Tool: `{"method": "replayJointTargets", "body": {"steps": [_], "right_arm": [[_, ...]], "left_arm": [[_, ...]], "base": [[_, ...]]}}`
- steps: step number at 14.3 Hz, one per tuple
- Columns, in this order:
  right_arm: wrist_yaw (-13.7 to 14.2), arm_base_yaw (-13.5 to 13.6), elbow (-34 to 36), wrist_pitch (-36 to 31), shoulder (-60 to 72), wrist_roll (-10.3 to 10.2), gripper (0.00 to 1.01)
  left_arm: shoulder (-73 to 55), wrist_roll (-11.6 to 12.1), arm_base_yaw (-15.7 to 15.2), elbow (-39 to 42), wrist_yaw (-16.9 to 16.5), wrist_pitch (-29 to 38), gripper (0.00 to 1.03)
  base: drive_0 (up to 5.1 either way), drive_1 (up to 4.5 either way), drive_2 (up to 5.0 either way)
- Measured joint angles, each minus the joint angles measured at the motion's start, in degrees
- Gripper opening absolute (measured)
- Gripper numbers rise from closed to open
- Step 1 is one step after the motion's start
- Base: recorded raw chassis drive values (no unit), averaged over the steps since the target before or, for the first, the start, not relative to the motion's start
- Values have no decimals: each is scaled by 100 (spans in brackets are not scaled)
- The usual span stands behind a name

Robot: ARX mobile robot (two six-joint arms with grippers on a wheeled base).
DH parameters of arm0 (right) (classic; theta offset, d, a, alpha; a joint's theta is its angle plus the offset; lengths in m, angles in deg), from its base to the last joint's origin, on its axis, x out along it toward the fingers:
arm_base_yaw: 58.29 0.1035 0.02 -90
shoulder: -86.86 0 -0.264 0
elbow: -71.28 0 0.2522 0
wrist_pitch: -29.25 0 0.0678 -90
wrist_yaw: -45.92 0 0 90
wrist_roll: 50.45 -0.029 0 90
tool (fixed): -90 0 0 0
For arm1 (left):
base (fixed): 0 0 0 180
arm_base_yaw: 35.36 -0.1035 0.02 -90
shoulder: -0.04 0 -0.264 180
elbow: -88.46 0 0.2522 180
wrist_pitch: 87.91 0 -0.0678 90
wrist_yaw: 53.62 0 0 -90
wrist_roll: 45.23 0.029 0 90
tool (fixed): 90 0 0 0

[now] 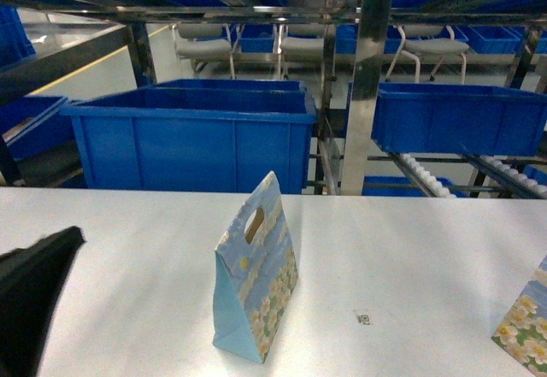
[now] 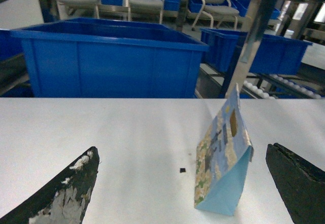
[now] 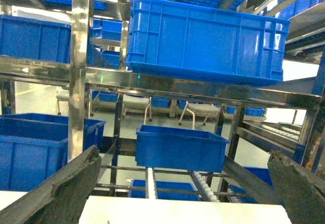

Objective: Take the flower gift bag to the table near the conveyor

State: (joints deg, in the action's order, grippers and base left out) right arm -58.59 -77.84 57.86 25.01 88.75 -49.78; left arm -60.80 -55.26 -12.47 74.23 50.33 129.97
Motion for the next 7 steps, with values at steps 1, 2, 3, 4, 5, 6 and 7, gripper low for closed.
{"method": "replayJointTargets", "body": {"steps": [1,2,3,4,5,6,7], "right_arm": [[2,0,2,4,0,0,98],[2,0,2,2,0,0,98],[2,0,2,2,0,0,98],[-44,-9,-2,92,7,-4,98],[-245,164,-103,1510,168,-20,77],[-11,540,-103,1637,11,-20,60],[229,765,-103,1679,-68,-20,45]], "left_arm": [[761,-11,-2,13,175,-730,98],[1615,-74,-68,15,238,-1475,98],[2208,-157,-92,15,273,-1781,98],[2184,-164,-92,15,275,-1821,98],[1729,168,-107,85,575,-680,87],[2286,603,-455,87,444,-1161,71],[2992,767,-723,87,199,-1731,57]], "base": [[0,0,0],[0,0,0],[0,0,0],[0,0,0],[0,0,0],[0,0,0],[0,0,0]]}}
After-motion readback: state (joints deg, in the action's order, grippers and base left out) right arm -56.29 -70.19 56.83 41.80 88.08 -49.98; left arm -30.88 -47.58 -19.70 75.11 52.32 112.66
